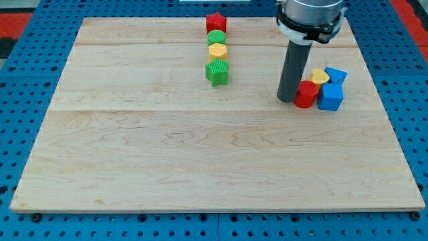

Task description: Push the green star into the top of the yellow heart

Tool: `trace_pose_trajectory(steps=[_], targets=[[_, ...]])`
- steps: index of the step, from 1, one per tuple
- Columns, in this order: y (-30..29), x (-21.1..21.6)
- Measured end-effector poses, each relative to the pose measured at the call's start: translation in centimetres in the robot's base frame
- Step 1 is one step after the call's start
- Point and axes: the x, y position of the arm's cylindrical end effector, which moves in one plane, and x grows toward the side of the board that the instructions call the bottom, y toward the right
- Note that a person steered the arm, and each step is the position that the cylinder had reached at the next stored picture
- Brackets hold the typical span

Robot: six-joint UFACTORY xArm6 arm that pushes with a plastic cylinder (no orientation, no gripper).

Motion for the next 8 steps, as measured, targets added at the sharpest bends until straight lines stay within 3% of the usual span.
trace_pose_trajectory(steps=[2,3,4,5,6,8], targets=[[-0.9,0.6],[-8.7,2.7],[-18.1,0.3],[-22.2,-6.5],[-17.4,-8.3],[-12.3,-6.1]])
